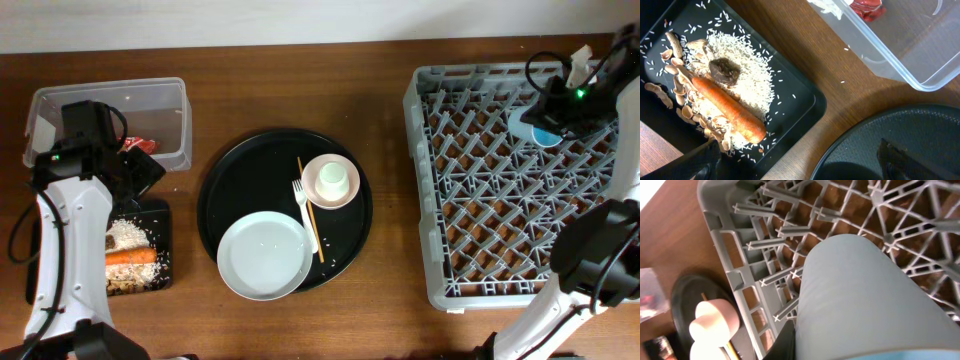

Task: Sort waste into correct bins and load items into the dishwasher rack
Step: 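Lower the blue cup upside down into the rack and open the right gripper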

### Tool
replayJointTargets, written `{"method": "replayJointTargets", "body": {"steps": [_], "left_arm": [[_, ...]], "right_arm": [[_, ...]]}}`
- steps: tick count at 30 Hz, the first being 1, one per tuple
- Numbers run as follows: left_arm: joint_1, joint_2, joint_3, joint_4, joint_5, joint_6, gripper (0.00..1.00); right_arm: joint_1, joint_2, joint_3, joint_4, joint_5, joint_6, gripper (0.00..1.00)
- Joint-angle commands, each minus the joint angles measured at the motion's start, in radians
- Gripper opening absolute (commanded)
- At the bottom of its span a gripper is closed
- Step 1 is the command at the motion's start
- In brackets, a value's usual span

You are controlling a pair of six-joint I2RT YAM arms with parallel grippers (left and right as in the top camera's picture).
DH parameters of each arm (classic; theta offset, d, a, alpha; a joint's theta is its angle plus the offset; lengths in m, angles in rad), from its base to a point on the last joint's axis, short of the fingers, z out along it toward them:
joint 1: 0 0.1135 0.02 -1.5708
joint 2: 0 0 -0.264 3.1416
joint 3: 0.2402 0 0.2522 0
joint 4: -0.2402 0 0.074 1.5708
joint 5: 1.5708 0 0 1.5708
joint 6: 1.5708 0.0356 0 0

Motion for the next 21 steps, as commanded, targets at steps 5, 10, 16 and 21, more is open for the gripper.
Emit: {"method": "replayJointTargets", "body": {"steps": [5,10,16,21], "left_arm": [[0.004,0.002,0.006,-0.002,-0.004,-0.011,0.99],[0.004,0.002,0.006,-0.001,-0.004,-0.011,0.99],[0.004,0.002,0.006,-0.001,-0.004,-0.011,0.99],[0.004,0.002,0.006,-0.001,-0.004,-0.011,0.99]], "right_arm": [[-0.158,0.019,-0.191,0.169,-0.298,-0.090,0.04],[-0.246,0.021,-0.275,0.257,-0.436,-0.116,0.04],[-0.266,0.066,-0.291,0.278,-0.484,-0.138,0.05],[-0.266,0.130,-0.291,0.282,-0.510,-0.163,0.07]]}}
